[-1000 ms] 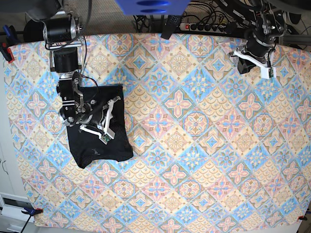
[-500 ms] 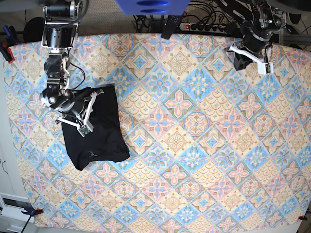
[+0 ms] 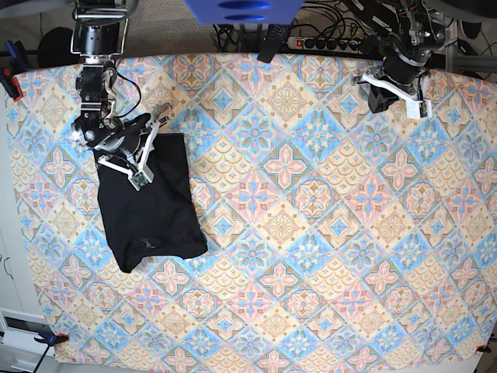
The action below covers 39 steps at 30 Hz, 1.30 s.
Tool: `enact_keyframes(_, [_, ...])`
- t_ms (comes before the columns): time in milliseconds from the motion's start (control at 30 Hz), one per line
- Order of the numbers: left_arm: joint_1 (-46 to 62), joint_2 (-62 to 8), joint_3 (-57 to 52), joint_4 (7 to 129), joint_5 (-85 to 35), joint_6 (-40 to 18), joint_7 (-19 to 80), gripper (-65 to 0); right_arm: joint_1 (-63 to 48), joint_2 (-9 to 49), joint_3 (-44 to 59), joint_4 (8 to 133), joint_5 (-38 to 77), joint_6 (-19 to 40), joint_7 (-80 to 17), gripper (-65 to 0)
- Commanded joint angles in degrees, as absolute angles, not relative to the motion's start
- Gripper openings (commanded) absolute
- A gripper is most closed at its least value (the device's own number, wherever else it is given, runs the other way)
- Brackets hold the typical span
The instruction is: Fold the T-shirt properly
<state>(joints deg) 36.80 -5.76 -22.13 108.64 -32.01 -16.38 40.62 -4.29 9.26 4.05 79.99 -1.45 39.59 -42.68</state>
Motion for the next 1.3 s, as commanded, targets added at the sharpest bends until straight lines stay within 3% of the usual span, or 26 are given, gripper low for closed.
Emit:
enact_keyframes(0, [37.23,-6.02,-22.29,109.49,-32.66,-16.66,39.78,-64.7,-3.47,9.8,4.26,80.31,-1.1,40.0,-43.03,-65.0])
enact_keyframes(300, [38.37,-6.02,-22.37,109.67,-33.01,-16.66,39.78,-64.8,-3.65,9.45,4.7,83.56,-1.1,40.0,-43.38,-65.0])
enact_keyframes(433, [39.87,-6.11,-22.37,111.25,-32.75,-16.84,39.78,-64.8,-4.97,9.45,5.85,93.41,-1.01,40.0,-44.18,-65.0])
enact_keyframes(667, [46.64,-6.37,-22.81,118.2,-32.84,-16.75,39.6,-65.0,-17.1,9.63,13.49,112.57,-1.01,40.0,-50.42,-65.0])
enact_keyframes(833, [52.18,-6.37,-22.81,118.37,-32.75,-16.84,39.43,-65.0,-28.26,9.54,22.81,112.75,-0.31,40.0,-49.89,-65.0])
enact_keyframes(1033, [57.71,-6.2,-22.73,118.2,-32.57,-16.84,39.43,-65.0,-37.49,9.54,31.08,112.66,8.75,40.0,-49.89,-65.0])
enact_keyframes(1267, [59.65,-6.29,-22.37,113.45,-27.91,-16.92,39.43,-65.0,-46.11,9.27,33.71,109.58,9.19,40.0,-49.89,-65.0])
